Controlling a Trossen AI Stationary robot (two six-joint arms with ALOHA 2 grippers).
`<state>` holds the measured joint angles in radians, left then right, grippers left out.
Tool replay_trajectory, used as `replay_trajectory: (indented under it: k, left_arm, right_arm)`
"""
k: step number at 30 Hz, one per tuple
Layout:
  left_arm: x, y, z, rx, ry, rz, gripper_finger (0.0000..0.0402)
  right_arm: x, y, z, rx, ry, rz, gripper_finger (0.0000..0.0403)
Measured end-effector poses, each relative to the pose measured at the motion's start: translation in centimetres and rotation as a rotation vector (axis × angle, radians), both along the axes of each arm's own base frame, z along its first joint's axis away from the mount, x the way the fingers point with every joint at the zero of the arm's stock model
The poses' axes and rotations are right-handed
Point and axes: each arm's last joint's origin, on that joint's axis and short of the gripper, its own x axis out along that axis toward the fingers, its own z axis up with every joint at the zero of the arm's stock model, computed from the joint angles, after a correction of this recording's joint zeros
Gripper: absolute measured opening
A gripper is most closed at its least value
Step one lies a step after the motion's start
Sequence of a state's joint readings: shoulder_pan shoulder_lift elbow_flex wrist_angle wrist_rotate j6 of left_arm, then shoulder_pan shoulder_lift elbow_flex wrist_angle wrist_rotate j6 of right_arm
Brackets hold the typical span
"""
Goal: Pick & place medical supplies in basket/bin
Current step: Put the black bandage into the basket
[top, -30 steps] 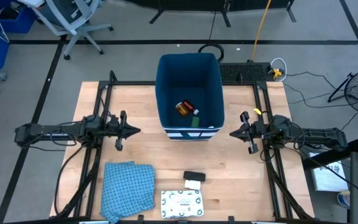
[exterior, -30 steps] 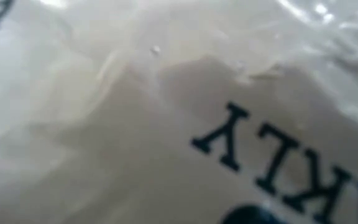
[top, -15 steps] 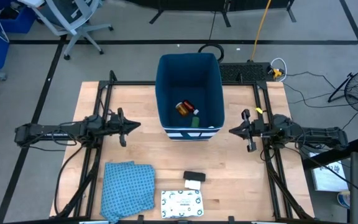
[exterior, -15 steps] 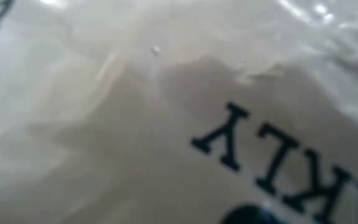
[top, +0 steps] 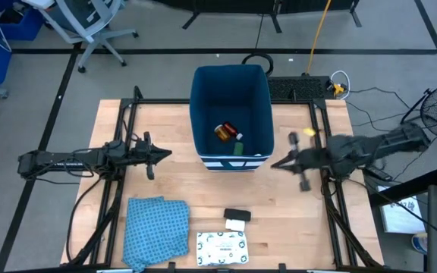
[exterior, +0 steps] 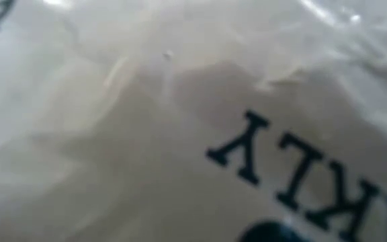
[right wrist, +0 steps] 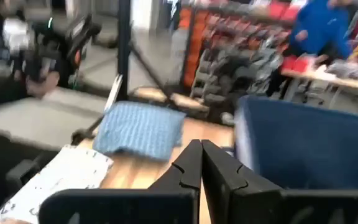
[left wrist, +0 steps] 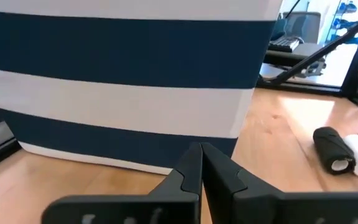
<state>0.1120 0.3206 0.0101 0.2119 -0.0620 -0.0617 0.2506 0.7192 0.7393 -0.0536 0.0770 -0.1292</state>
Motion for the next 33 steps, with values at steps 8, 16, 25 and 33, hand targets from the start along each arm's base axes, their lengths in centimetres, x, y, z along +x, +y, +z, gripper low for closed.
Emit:
replay_trajectory:
  k: [8, 16, 25, 33]
  left_arm:
    - [0.0, 0.0, 0.3, 0.018, -0.023, -0.002, 0.0017]
    - [0.0, 0.0, 0.3, 0.01, -0.029, -0.009, 0.0003]
    - [0.0, 0.0, 0.3, -0.004, -0.035, -0.008, 0.002]
    - [0.0, 0.0, 0.3, -0.004, -0.035, -0.008, 0.0021]
  right_arm:
    - [5.4, 6.1, -2.0, -0.208, 0.195, -0.028, 0.0]
    - [7.3, 12.1, -5.6, -0.238, 0.219, -0.072, 0.0]
    - [7.6, 15.5, -9.0, -0.18, 0.242, -0.149, 0.0]
    - [8.5, 15.6, -11.0, -0.044, 0.303, -0.219, 0.0051]
